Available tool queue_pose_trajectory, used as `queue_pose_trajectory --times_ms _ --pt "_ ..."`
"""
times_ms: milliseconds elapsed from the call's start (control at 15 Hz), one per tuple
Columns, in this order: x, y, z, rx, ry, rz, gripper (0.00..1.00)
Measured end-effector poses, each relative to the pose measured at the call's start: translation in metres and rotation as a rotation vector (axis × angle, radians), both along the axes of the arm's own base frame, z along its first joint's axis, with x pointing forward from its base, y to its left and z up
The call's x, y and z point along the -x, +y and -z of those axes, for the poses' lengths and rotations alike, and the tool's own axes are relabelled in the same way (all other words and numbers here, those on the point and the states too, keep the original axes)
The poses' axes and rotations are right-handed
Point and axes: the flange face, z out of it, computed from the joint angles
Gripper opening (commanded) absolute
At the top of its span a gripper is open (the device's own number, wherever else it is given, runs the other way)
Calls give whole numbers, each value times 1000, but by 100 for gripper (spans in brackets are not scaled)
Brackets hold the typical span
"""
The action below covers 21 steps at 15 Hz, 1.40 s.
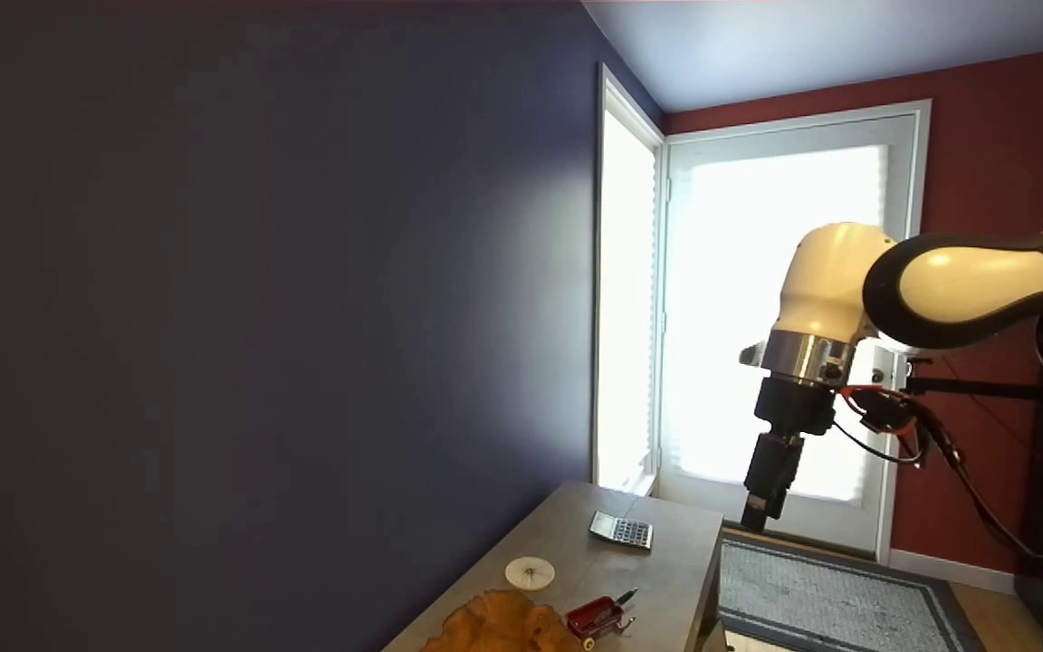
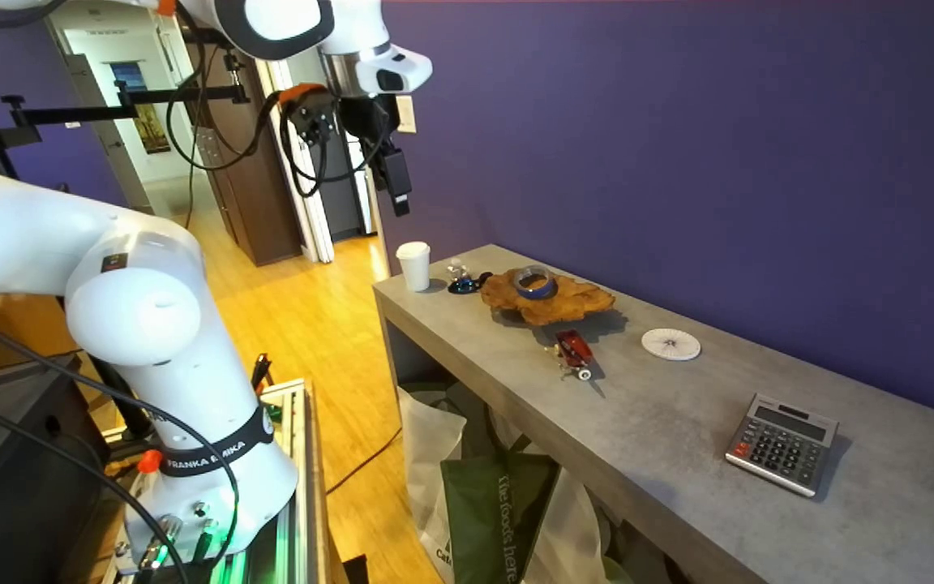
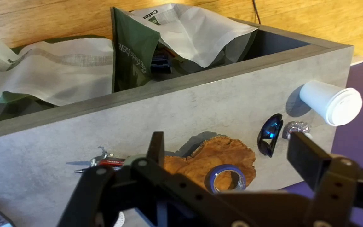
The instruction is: Remove the blue masking tape from the wooden plate and put it on the table
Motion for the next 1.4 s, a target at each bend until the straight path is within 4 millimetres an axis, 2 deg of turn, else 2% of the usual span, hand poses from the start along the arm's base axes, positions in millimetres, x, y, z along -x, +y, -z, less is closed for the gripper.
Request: queue_pose_trajectory --times_ms 400,667,867,1000,1200,1400 --pt "-16 87 -34 29 -18 -174 100" --pt "-30 140 -38 6 20 -266 100" --pt "-39 175 -26 4 46 -318 100" --pt "-50 193 -10 3 49 -325 100" --pt "-75 213 17 -14 0 -299 100" --pt "-107 223 41 -15 -52 -263 100"
